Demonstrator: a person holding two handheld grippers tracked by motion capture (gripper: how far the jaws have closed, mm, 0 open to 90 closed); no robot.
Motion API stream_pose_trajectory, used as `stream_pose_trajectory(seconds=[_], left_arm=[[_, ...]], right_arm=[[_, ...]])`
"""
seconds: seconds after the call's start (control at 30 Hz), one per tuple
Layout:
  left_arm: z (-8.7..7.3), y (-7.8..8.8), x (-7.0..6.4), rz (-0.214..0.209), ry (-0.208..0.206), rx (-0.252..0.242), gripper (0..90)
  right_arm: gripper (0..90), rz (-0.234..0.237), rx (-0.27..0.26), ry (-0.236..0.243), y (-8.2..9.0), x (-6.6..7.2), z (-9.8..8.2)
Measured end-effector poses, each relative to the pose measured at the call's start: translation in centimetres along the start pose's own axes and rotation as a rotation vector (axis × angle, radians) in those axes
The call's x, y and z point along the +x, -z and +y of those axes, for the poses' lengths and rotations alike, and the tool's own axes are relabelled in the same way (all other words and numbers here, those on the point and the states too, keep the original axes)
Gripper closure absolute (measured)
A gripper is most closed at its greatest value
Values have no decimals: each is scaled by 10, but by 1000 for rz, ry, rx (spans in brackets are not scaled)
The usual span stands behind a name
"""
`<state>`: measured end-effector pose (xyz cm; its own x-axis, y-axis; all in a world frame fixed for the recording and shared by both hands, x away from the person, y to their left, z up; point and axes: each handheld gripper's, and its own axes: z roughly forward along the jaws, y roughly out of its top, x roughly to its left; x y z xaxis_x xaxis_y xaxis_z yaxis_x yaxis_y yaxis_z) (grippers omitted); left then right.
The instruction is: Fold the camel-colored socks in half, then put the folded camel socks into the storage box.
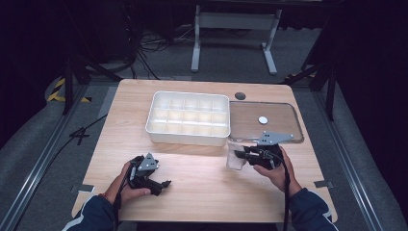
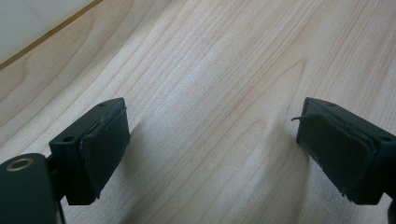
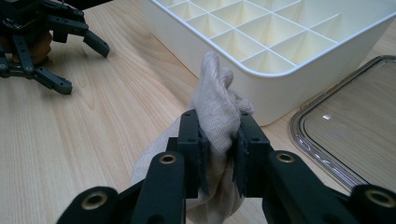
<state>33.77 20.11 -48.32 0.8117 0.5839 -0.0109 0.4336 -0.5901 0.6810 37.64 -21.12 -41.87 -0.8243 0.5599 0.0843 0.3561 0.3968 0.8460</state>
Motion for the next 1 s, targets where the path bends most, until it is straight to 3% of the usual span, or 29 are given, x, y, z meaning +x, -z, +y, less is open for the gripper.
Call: stream_pose_trajectory(seconds=[0.27, 1.0], left_arm=[[0, 0, 0, 2, 3, -1, 98], [0, 0, 0, 0, 2, 0, 94]], right_arm=[[756, 3, -17, 13, 4, 1, 5], [755, -62, -90, 13, 29, -1, 11]])
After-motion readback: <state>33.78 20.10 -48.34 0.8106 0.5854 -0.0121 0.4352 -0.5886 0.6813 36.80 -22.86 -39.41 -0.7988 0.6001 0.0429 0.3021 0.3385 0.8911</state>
